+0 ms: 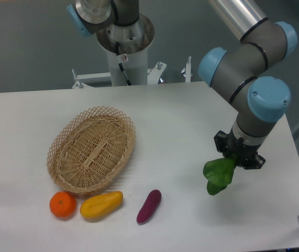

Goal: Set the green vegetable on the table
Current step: 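Carry the held green bok choy down toward the table beside the sweet potato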

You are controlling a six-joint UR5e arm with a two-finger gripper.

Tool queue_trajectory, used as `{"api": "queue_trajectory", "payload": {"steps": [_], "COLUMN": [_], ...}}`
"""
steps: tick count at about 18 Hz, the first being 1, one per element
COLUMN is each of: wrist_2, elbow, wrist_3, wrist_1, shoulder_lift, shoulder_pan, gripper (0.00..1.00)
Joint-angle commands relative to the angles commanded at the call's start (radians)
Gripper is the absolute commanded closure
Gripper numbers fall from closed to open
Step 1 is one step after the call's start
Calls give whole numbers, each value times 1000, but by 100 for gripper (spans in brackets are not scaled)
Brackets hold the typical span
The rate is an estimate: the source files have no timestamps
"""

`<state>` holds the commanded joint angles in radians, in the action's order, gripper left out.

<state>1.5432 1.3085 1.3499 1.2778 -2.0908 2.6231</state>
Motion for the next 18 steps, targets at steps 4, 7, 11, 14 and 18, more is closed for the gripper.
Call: {"api": "queue_trajectory", "payload": {"steps": [4,7,11,14,18], "wrist_2": [2,-2,-6,-11,-14], "elbow": [2,0,8,26,52], "wrist_3": [-6,-15,-32,-90,-127], "wrist_1": [0,-2,8,46,74], "shoulder_lift": [0,2,11,35,41], "shoulder_pan": [0,-2,-3,-28,-69], "gripper": [74,73,74,74,75]}}
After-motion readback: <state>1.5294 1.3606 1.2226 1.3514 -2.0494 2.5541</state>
